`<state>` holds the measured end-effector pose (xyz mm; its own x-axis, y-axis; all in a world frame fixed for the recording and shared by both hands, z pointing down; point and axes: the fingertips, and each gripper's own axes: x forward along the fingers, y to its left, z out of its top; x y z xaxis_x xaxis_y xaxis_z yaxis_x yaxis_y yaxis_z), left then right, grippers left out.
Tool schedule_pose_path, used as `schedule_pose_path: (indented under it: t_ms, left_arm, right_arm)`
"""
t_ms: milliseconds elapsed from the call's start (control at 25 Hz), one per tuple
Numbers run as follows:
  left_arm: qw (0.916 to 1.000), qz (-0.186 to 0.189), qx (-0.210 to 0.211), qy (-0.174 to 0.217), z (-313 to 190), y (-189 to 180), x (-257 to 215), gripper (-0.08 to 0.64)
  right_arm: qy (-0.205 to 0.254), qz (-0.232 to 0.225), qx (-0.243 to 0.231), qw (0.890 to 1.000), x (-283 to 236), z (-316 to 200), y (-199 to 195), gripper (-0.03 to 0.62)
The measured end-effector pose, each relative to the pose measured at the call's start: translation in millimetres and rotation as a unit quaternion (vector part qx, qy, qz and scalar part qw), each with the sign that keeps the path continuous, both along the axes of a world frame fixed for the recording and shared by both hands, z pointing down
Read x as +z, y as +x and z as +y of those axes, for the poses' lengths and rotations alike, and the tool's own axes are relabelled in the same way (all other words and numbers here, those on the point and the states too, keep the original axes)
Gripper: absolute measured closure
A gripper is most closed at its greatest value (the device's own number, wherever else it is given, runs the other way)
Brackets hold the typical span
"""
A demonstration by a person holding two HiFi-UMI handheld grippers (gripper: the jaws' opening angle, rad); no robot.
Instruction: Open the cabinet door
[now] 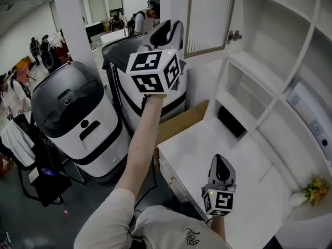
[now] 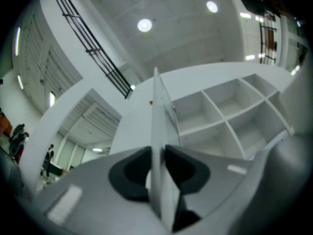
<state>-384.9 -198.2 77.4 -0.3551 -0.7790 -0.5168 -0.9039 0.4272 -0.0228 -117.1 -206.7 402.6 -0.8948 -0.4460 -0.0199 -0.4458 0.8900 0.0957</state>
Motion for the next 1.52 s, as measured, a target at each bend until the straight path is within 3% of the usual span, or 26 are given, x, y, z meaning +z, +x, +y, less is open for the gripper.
schedule_pose_path:
  t_ms: [200, 600, 720, 840, 960, 1240, 1520]
  left_arm:
    - [1.0000, 0.005, -0.004, -0.001, 0, -17, 0, 0.463]
    - [0.9999, 0.009, 0.005, -0.001, 1, -14, 1, 0.463]
    - [0.9999, 0.011, -0.004, -0.011, 1, -13, 0, 0.462]
    - [0.9995, -0.011, -0.030, 0.003, 11, -7, -6, 0.463]
    - [0.9978, -0.047, -0.040, 0.024, 23, 17, -19, 0.460]
    - [0.9930, -0.100, 0.020, 0.060, 27, 102, -20, 0.492]
    - [0.9895, -0.113, 0.068, 0.059, 1, 175, 24, 0.552]
  right_arm:
    - [0.002, 0.002, 0.001, 1.000, -1, -1, -7, 0.592]
    - [0.005, -0.003, 0.007, 1.000, -3, 5, -11, 0.592]
    - [-0.001, -0.007, 0.012, 1.000, -4, 4, -8, 0.592]
    - [-0.014, -0.017, 0.018, 1.000, -5, 2, -1, 0.592]
    - [-0.010, -0.013, 0.031, 0.999, -3, 3, 6, 0.592]
    - [0.005, -0.017, 0.054, 0.998, -9, 1, 30, 0.592]
    - [0.015, -0.018, 0.106, 0.994, -13, -10, 74, 0.592]
